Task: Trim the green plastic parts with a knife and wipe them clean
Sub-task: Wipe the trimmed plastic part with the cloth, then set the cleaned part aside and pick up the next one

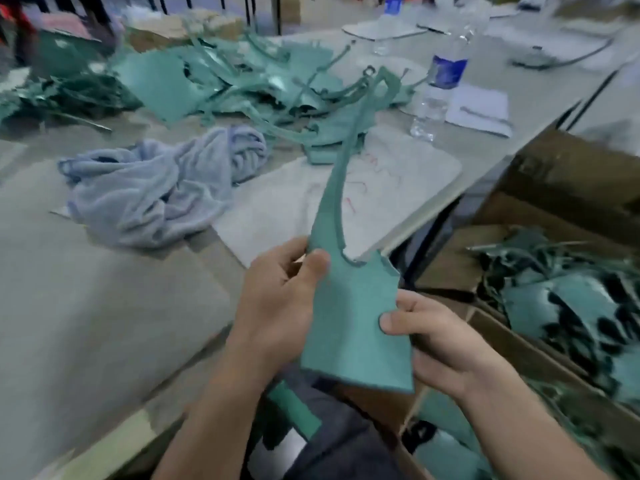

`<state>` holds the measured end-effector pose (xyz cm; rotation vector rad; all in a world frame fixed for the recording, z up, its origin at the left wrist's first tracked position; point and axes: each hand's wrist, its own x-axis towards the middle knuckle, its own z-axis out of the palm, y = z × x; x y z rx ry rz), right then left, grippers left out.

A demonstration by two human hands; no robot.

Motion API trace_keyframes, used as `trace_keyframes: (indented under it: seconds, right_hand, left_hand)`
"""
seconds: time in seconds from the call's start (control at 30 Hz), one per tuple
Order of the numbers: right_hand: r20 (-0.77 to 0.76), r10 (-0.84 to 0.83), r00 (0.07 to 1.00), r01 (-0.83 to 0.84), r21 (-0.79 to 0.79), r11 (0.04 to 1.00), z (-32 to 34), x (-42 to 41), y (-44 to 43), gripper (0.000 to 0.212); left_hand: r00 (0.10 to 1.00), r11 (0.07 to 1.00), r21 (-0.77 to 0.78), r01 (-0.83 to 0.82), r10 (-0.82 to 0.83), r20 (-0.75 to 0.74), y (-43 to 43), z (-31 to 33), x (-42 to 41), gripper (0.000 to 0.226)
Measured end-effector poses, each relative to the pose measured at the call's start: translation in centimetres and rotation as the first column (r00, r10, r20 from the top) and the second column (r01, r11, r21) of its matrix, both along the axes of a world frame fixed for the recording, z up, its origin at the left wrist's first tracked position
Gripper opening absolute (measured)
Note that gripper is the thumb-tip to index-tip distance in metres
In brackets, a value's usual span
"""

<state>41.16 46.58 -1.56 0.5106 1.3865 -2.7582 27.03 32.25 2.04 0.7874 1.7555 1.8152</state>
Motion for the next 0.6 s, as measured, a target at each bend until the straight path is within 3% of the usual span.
trace_keyframes:
  seconds: [0.17,0.27,0.37,0.5,0.6]
  right_hand:
    - [0.3,-0.32,0.899,0.389,-0.21,0.897,-5.6,11.1,1.1,0.074]
    - [0.547,-0.424,0.722,0.585,-0.156,0.796,-8.9,16.5,1.4,0.047]
    - [0.698,-0.482,0.53,0.749,-0.119,0.652,-12.3,20.1,1.4,0.037]
    - [0.816,-0.48,0.322,0.818,0.015,0.575,-15.4,21.8,1.9,0.023]
    - [0.789,-0.57,0.228,0.888,0.072,0.454,-16.3,21.9,4.8,0.021]
  left_hand:
    - [0.935,0.907,-0.225,0.356,-0.346,0.082,5.9,-5.6,9.2,0.038]
    - [0.869,0.812,-0.317,0.49,-0.424,0.256,8.4,-10.3,13.9,0.031]
    - [0.73,0.739,-0.286,0.61,-0.384,0.565,10.1,-14.9,17.2,0.032]
    - [0.676,0.66,-0.372,0.653,-0.285,0.68,11.4,-19.3,18.9,0.02]
    - [0.617,0.714,-0.303,0.631,-0.225,0.754,12.5,-19.1,19.3,0.052]
